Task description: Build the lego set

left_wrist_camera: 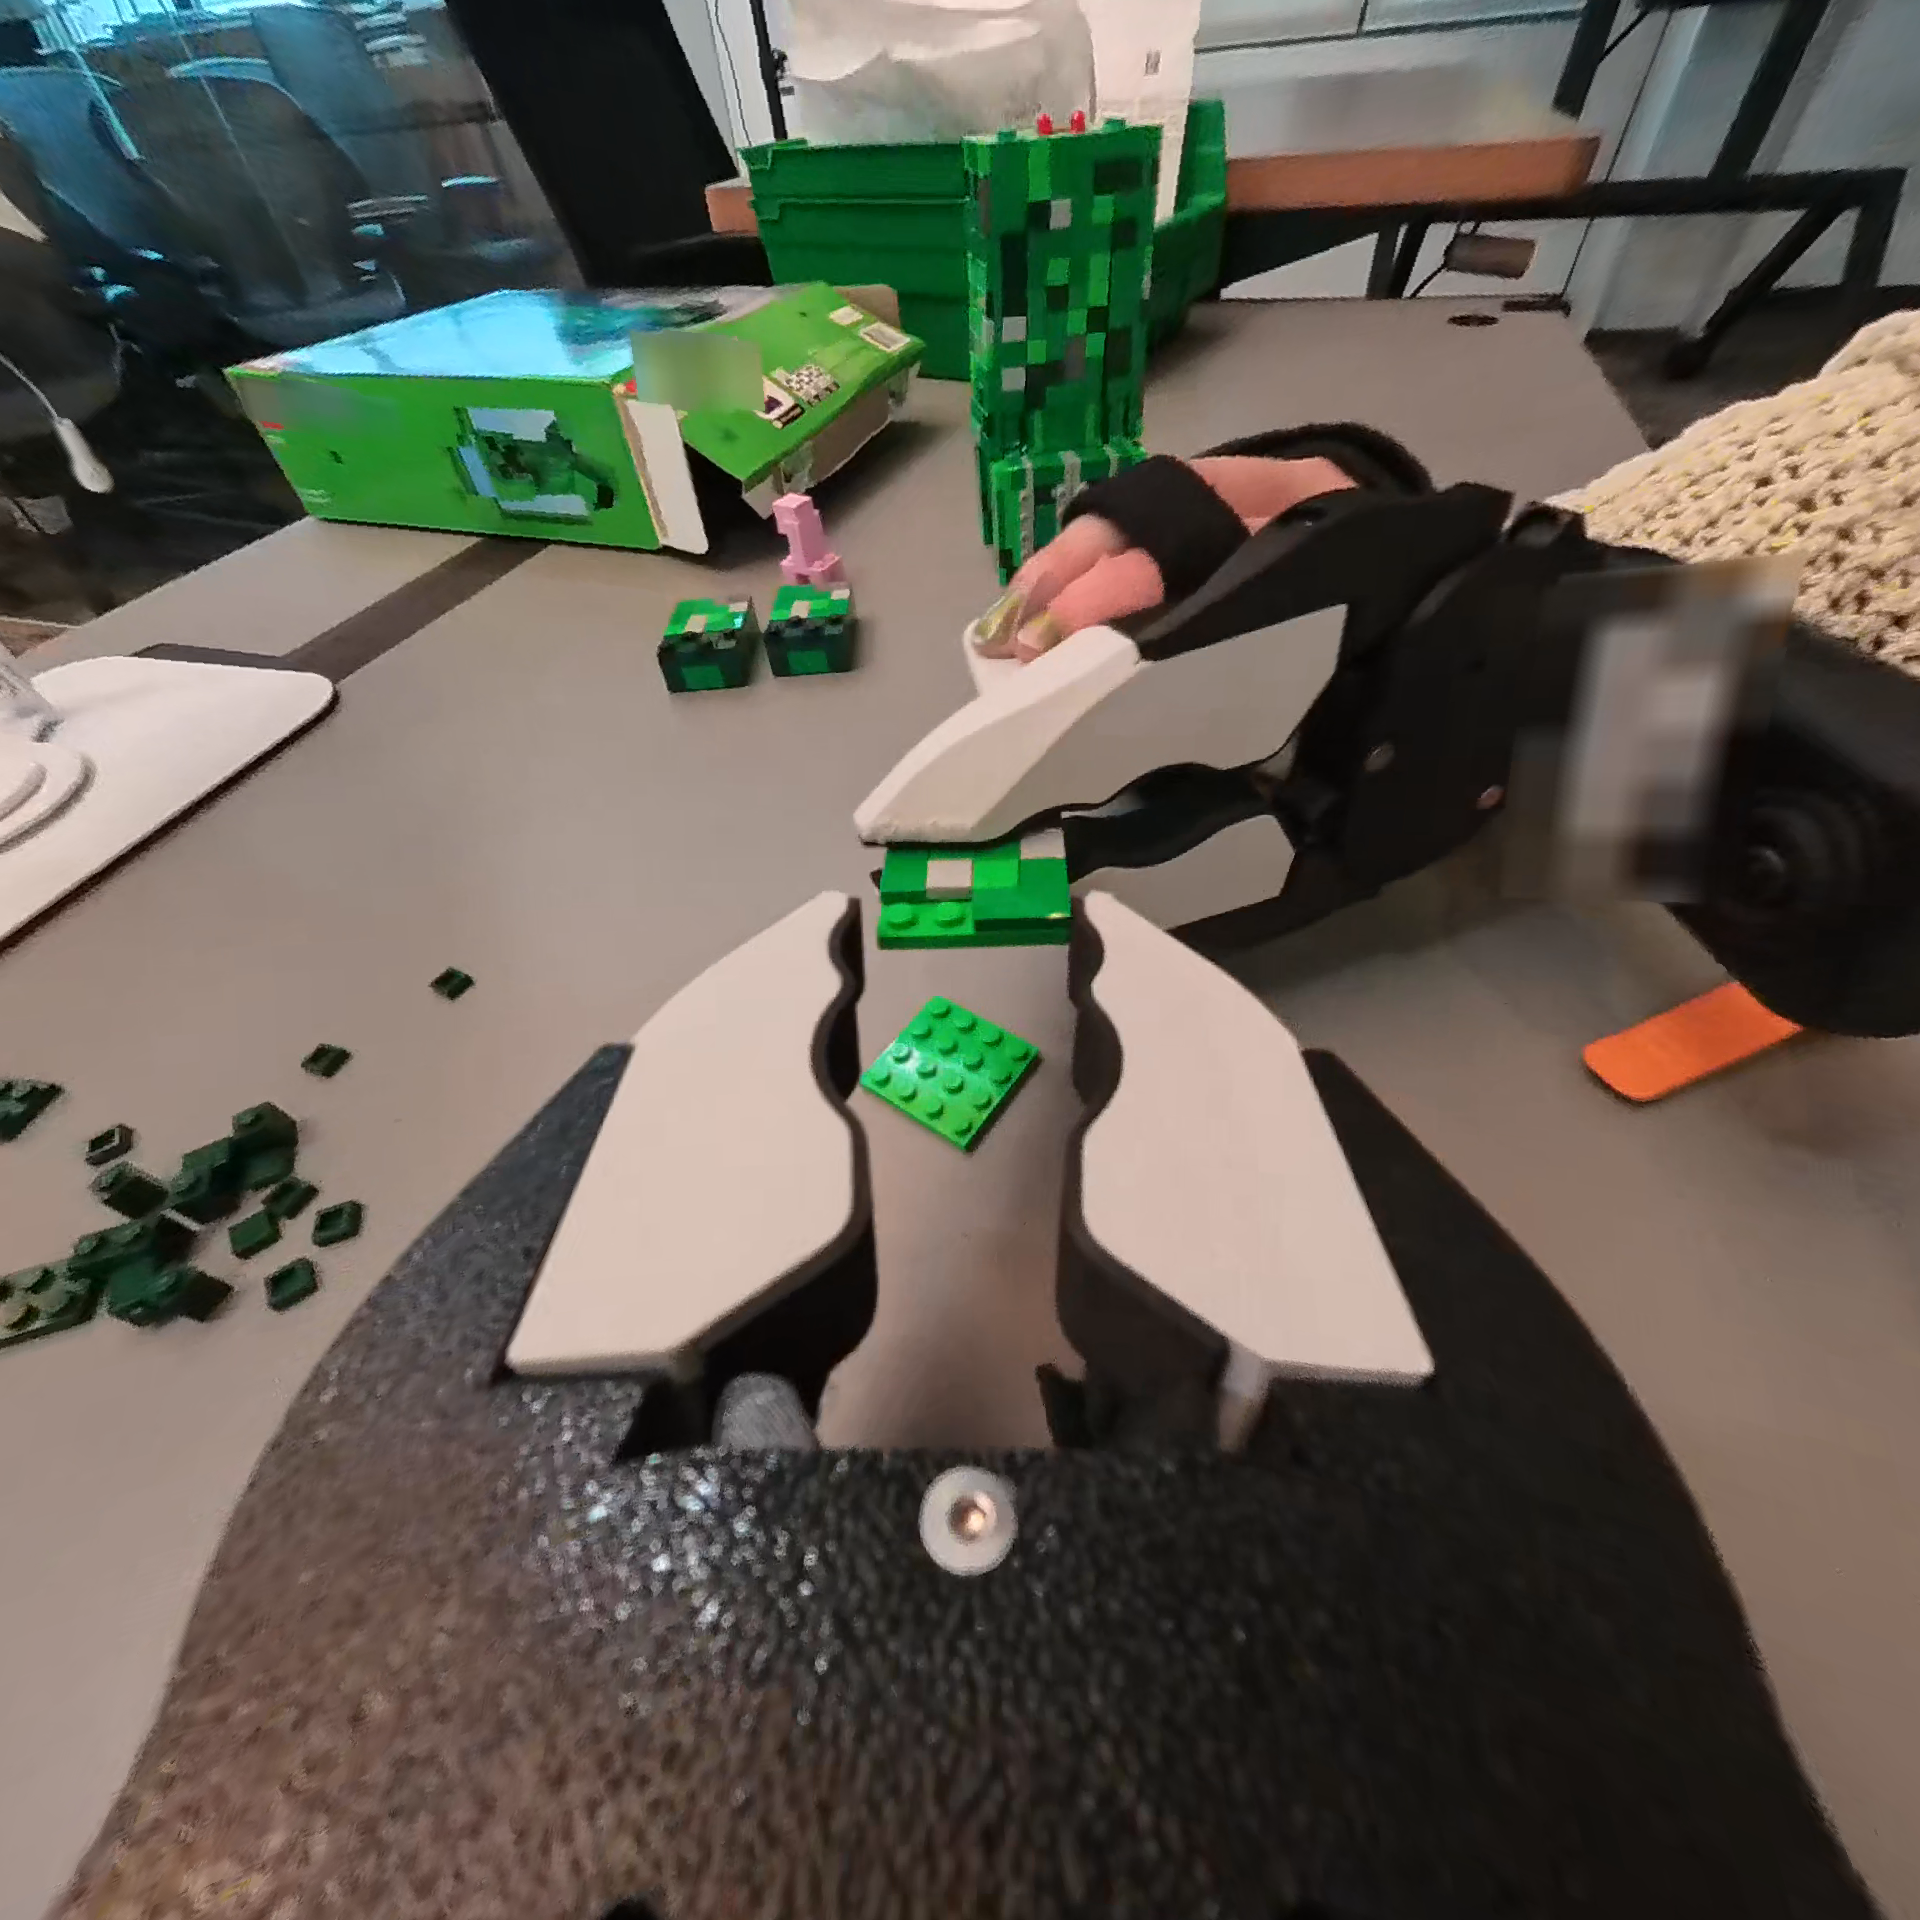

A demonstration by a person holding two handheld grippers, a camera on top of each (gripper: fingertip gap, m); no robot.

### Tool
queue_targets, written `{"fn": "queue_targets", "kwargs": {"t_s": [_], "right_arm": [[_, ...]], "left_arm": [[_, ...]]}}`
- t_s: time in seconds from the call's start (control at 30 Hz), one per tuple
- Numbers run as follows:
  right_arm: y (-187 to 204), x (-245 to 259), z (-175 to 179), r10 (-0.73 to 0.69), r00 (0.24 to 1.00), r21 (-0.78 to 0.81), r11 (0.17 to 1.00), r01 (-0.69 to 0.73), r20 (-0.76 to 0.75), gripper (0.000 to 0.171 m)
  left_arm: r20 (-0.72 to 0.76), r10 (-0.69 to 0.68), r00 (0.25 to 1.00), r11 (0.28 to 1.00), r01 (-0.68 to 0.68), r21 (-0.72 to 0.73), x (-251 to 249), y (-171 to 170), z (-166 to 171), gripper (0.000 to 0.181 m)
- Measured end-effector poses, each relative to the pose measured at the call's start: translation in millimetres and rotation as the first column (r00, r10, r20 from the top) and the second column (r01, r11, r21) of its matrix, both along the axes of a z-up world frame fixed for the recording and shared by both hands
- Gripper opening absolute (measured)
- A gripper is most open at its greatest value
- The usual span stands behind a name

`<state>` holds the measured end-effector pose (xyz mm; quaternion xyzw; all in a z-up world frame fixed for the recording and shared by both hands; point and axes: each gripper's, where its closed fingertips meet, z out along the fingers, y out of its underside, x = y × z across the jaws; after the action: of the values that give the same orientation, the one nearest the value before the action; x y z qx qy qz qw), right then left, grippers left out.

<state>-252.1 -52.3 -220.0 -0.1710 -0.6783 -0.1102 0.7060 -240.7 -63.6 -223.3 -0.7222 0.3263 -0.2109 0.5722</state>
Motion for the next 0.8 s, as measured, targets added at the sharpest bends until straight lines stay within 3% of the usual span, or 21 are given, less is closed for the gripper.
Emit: {"fn": "queue_targets", "kwargs": {"t_s": [0.2, 0.3, 0.47, 0.67, 0.8], "right_arm": [[3.9, -1.0, 0.3, -0.010, 1.000, 0.006, 1.000, 0.010, 0.001, 0.006], [7.8, -1.5, 2.5, -0.019, 1.000, -0.026, 1.000, 0.018, -0.019, 0.008], [35.3, 4.9, -4.9, -0.096, 0.995, -0.189, 0.977, 0.094, -0.005, 0.013], [62.7, 15.4, 6.6, -0.154, 0.977, -0.551, 0.833, 0.050, -0.144, 0.012], [79.1, 22.5, 11.8, -0.197, 0.957, -0.674, 0.739, 0.003, -0.212, 0.011]], "left_arm": [[-0.017, 0.015, 1.000, 1.000, -0.015, -0.015, -0.8, 1.0, -2.0, 0.035], [-0.046, 0.051, 0.998, 0.998, -0.049, 0.043, -6.7, 4.1, 0.5, 0.035], [-0.047, 0.156, 0.987, 0.980, -0.149, 0.131, -31.7, 10.4, 11.4, 0.035], [-0.042, 0.281, 0.959, 0.945, -0.269, 0.185, -62.5, 18.5, 15.0, 0.035], [-0.047, 0.363, 0.931, 0.910, -0.343, 0.234, -74.2, 22.6, 16.2, 0.035]]}}
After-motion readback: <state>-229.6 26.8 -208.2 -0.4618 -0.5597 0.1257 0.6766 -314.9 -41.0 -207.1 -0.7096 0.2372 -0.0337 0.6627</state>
